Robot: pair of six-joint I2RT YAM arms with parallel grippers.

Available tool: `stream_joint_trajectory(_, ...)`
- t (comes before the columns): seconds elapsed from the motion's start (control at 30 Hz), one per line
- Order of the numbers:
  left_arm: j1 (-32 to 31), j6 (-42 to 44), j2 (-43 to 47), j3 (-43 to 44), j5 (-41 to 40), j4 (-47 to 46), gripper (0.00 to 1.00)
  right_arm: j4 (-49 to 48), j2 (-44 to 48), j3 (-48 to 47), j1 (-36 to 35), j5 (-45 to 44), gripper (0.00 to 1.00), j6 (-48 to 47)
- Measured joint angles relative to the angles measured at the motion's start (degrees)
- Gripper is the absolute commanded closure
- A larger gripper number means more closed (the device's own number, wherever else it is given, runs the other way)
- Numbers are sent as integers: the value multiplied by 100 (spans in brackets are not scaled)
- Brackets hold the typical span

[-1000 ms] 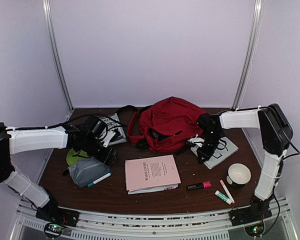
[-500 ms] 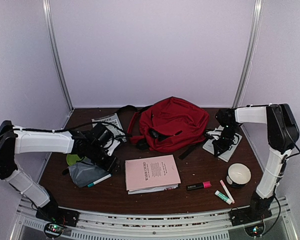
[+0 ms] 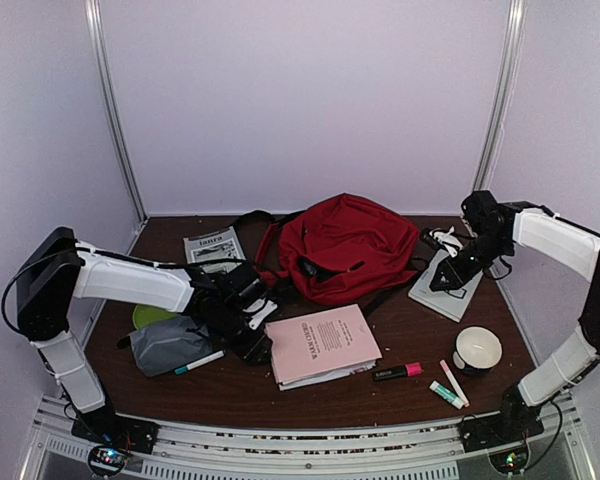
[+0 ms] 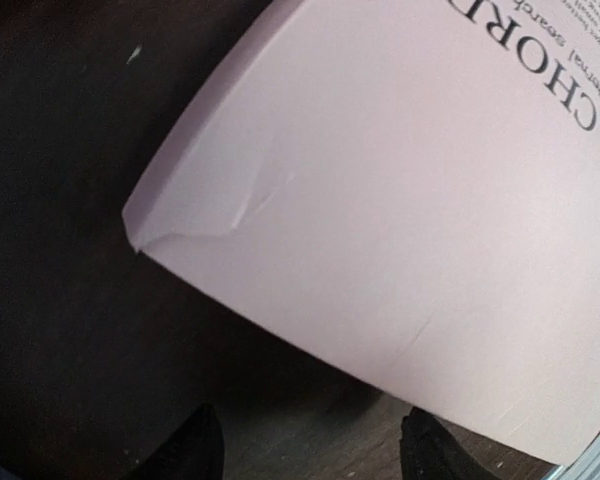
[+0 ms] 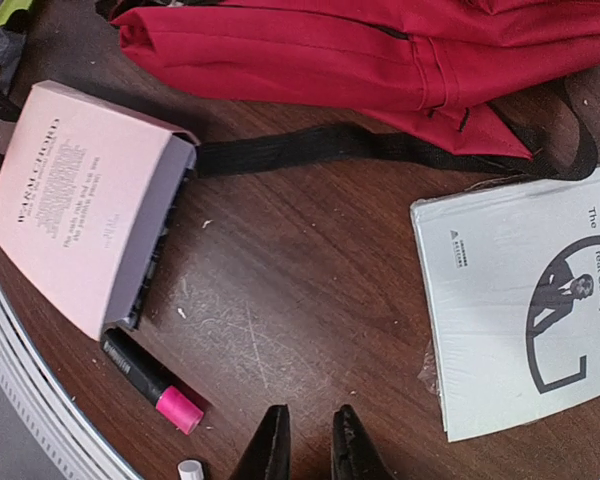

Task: Pack the student bag
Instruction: Move the book to the center of the board.

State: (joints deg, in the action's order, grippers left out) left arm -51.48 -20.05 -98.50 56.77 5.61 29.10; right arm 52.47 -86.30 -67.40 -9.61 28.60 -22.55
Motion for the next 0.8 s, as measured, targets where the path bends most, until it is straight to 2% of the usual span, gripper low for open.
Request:
stream_joint_trajectory(0.13,-138,92,-575,844,48,116,36,96,435,256,0,142,81,-153)
stream_joint_trajectory(0.33,-170,363,-1932,2951,387,317,36,92,927,678,0,144,79,-321)
stream_joint_trajectory(0.53,-315,518,-2927,4430,883,533,37,50,1080,916,0,138,78,-439)
stream_joint_trajectory(0.67,-407,540,-3279,4931,1088,597,38,22,1073,905,0,144,78,-452)
stream_joint_trajectory(0.8,-466,592,-3263,4955,999,643,37,-37,997,826,0,166,76,-448)
